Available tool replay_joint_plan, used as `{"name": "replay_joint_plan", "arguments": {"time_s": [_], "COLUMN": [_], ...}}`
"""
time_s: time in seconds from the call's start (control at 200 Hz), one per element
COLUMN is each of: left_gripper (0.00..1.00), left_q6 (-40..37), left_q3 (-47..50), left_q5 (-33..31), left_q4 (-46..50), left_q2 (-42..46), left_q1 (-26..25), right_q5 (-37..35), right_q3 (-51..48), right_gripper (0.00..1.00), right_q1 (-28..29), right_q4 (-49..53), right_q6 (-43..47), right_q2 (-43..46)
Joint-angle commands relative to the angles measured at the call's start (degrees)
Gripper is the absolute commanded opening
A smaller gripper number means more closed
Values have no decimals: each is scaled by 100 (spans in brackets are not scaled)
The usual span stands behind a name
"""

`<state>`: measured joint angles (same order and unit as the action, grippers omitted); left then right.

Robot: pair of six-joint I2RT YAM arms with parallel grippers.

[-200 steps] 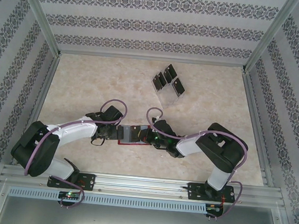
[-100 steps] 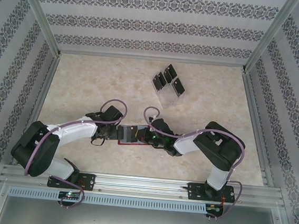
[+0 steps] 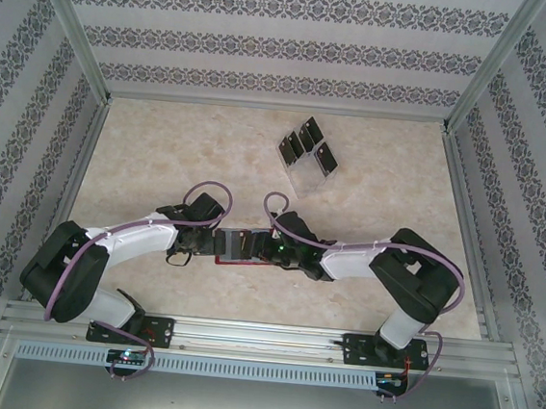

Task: Put the credit cards into the card holder

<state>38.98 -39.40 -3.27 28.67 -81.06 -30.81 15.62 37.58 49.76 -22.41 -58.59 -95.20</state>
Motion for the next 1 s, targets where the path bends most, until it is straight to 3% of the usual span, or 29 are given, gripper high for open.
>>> {"name": "replay_joint_plan", "arguments": {"time_s": [0.0,0.035,0.285,0.625,0.999], "left_gripper": [99,99,99,99,99], "left_q6": [-146,-153,-250,-229,-51], "left_q3": [-182,-225,-669,-1367,-1612], "left_q5": [-141,-152,-29,83,186], "left_q4": [390,435,577,341,-125], "left_q2": [225,274,177,-615,-1295], "left_q1": [-84,-83,-105,-528,-948], "right_q5": [-128,-174,-203,-321,-442], "right_q3": [133,122,-98,-430,-618], "right_gripper": [48,46,0,0,0], "right_q1": [0,-22,-266,-383,-390], "right_q4": [596,680,695,337,281], "right_q6": [223,250,308,179,105], "right_q2": [339,397,292,-178,-87]}}
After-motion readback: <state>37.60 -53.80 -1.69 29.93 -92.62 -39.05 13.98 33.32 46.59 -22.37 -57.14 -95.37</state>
